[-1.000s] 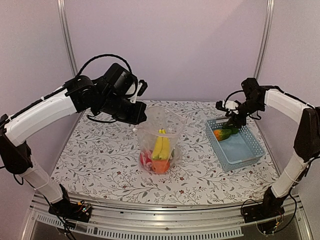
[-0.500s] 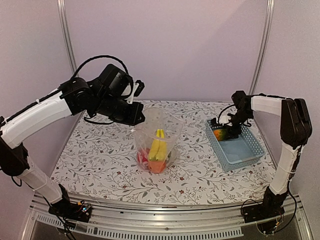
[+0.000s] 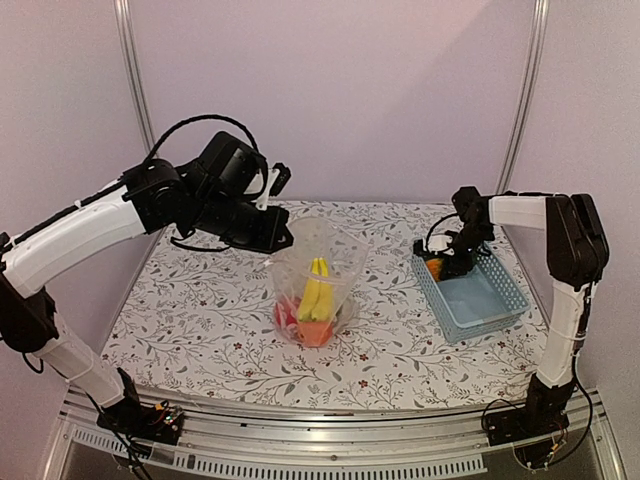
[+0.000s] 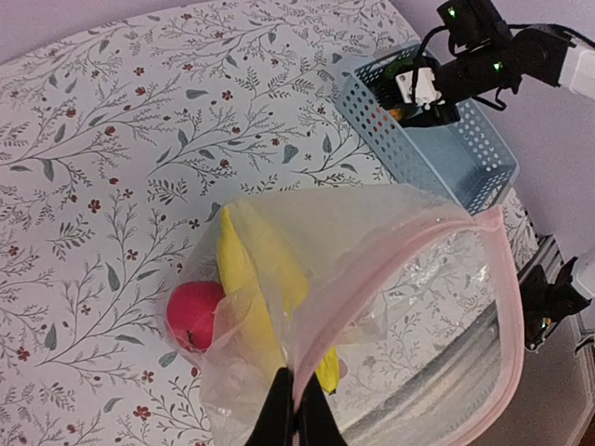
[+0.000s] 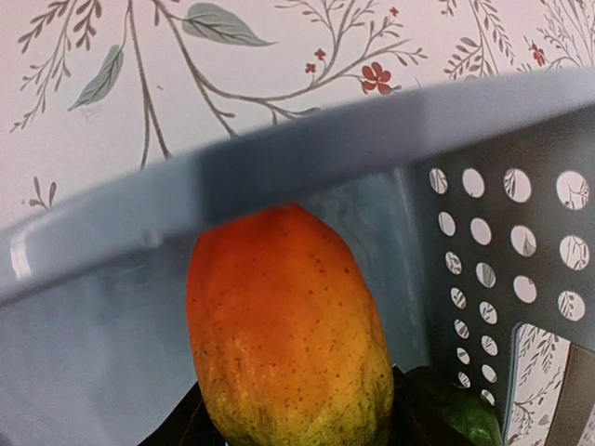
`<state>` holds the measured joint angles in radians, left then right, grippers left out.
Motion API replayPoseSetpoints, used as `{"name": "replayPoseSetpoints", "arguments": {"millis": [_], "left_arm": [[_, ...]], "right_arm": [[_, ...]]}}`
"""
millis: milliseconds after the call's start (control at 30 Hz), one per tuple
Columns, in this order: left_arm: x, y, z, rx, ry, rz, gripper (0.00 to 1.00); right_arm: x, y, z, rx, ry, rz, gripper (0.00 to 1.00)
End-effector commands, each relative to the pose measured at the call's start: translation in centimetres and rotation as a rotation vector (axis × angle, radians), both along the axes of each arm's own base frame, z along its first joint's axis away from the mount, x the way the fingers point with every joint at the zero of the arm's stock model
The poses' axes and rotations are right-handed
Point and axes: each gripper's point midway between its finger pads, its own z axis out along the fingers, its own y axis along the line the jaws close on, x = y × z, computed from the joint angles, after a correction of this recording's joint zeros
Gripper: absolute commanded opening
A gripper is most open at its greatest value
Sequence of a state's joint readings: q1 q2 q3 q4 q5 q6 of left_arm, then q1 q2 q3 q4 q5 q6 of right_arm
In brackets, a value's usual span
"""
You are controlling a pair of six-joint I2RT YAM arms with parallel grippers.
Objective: Place the food in the zip-top bag and seal the zipper
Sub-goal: Pick up the fake fruit from the bin.
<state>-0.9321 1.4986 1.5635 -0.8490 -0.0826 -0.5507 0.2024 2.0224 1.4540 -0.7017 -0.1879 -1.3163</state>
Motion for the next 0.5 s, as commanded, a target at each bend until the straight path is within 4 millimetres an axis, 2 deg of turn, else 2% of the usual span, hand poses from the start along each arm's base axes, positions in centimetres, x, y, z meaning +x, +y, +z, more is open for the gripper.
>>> {"name": "replayPoseSetpoints", "arguments": {"millis": [0, 100, 300, 400, 467], "left_arm": [[-0.4, -0.4, 0.5, -0.030, -0.010, -0.017, 0.00], [-0.3, -0.5, 0.4, -0.024, -0.014, -0.024, 0.00], [-0.1, -0.9, 0.6, -0.028, -0.030, -0.038, 0.00], [0.0, -0.9, 0.5, -0.027, -0.035, -0.041, 0.00], [0.0, -1.0, 0.4, -0.023, -0.040, -0.044, 0.00]], "right_arm": [[-0.5, -0.2, 0.7, 0.000, -0.007, -0.017, 0.47], [-1.2, -0.9, 2.2, -0.010, -0.031, -0.026, 0.41], [-2.6, -2.8, 5.2, -0.007, -0.052, -0.080, 0.37], [-4.2, -2.1, 7.2, 0.057, -0.031, -0.092, 0.36], [-5.3, -0.5, 10.3, 0.160, -0.030, -0.076, 0.36]]}}
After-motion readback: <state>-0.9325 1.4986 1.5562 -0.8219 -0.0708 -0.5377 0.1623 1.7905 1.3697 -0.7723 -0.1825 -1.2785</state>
